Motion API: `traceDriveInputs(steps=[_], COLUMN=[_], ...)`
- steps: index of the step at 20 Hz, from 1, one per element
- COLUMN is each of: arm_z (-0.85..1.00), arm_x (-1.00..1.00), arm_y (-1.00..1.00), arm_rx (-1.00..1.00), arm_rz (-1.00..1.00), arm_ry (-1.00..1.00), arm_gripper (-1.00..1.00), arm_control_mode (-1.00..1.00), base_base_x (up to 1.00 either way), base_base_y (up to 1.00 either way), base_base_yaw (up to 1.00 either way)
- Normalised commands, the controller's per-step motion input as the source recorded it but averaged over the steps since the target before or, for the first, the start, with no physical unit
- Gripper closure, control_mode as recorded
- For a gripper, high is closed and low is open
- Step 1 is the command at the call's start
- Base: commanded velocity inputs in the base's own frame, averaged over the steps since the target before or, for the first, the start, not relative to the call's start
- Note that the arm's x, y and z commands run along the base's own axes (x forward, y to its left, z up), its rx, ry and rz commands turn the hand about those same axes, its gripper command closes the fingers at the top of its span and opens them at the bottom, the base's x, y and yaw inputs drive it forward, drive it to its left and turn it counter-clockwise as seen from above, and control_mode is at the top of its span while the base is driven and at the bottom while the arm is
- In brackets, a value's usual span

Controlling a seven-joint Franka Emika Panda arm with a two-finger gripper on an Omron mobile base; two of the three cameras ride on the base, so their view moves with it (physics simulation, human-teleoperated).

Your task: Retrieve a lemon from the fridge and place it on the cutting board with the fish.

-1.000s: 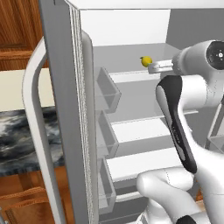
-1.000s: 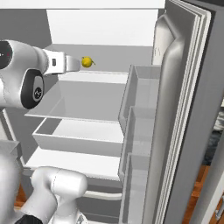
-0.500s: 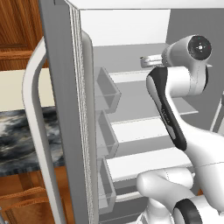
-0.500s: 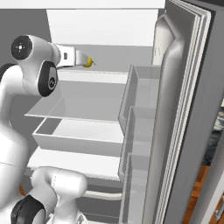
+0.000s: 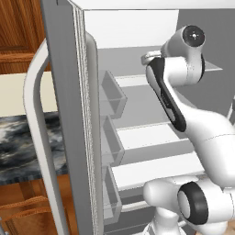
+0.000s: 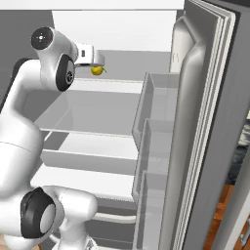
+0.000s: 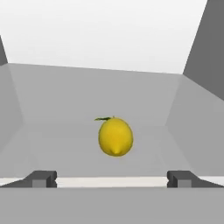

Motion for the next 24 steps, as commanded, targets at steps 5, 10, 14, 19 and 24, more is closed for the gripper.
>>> traceDriveInputs(steps=[5,10,14,19,24], arm_z=[-0.07,-0.08,-0.04,0.0,-0.02], arm_x=[0.45,0.38,0.42,0.07,0.0], arm_y=[0.0,0.0,0.0,0.0,0.0], arm_rx=[0.0,0.0,0.0,0.0,0.0], arm_rz=[0.0,0.0,0.0,-0.01,-0.01], arm_ry=[0.01,0.0,0.02,0.08,0.02], arm_gripper=[-1.0,-1.0,-1.0,-1.0,-1.0], arm_control_mode=[-1.0,-1.0,-1.0,-1.0,-1.0], base_base_x=[0.0,0.0,0.0,0.0,0.0], base_base_y=[0.0,0.0,0.0,0.0,0.0], base_base_yaw=[0.0,0.0,0.0,0.0,0.0])
